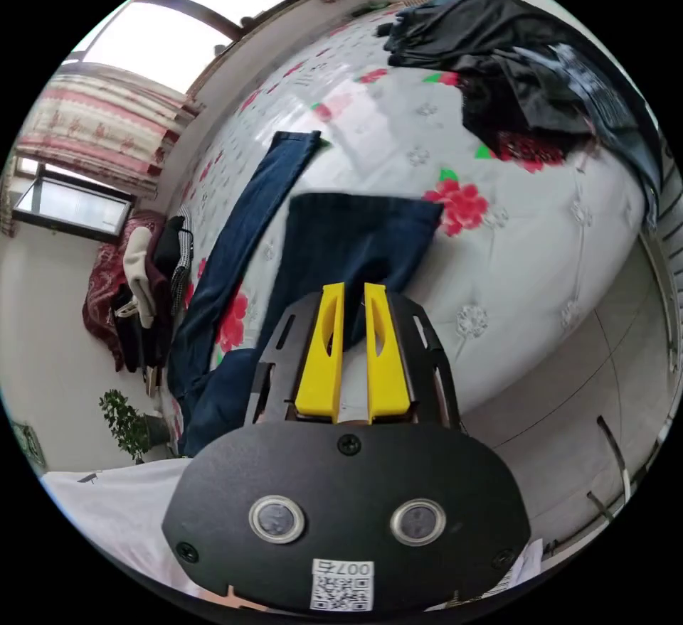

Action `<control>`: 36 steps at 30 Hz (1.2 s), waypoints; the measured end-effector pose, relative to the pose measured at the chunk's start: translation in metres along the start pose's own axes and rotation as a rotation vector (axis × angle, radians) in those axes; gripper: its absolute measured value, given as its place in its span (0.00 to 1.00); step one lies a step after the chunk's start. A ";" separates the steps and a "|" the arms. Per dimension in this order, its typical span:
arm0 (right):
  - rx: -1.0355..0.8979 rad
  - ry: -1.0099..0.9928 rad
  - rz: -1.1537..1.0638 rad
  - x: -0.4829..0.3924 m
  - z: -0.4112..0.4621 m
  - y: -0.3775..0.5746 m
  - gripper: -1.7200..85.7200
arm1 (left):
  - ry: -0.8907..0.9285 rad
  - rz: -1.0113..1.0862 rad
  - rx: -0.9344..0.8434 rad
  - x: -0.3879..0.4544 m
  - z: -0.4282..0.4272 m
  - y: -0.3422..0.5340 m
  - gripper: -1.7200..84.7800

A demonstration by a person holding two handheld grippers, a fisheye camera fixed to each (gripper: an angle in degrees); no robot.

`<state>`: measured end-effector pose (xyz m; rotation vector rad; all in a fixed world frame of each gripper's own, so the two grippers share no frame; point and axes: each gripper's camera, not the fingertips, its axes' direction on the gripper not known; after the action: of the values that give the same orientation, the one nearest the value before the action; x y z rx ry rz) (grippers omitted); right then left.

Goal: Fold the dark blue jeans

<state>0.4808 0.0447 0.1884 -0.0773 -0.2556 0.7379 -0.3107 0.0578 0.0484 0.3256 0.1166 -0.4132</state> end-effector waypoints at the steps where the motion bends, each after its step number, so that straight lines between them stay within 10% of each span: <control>1: -0.014 -0.042 0.018 0.008 0.002 -0.001 0.06 | 0.002 0.016 0.007 0.001 -0.009 -0.005 0.01; 21: -0.191 0.458 -0.488 -0.141 0.119 -0.015 0.10 | -0.015 0.000 0.082 0.002 -0.081 0.012 0.01; 36: 0.340 -0.384 -0.550 -0.139 -0.152 -0.102 0.02 | 0.079 0.115 0.329 -0.011 -0.151 0.004 0.01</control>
<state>0.4881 -0.1217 0.0300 0.4471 -0.4887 0.2332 -0.3262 0.1161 -0.0909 0.6697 0.1065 -0.3042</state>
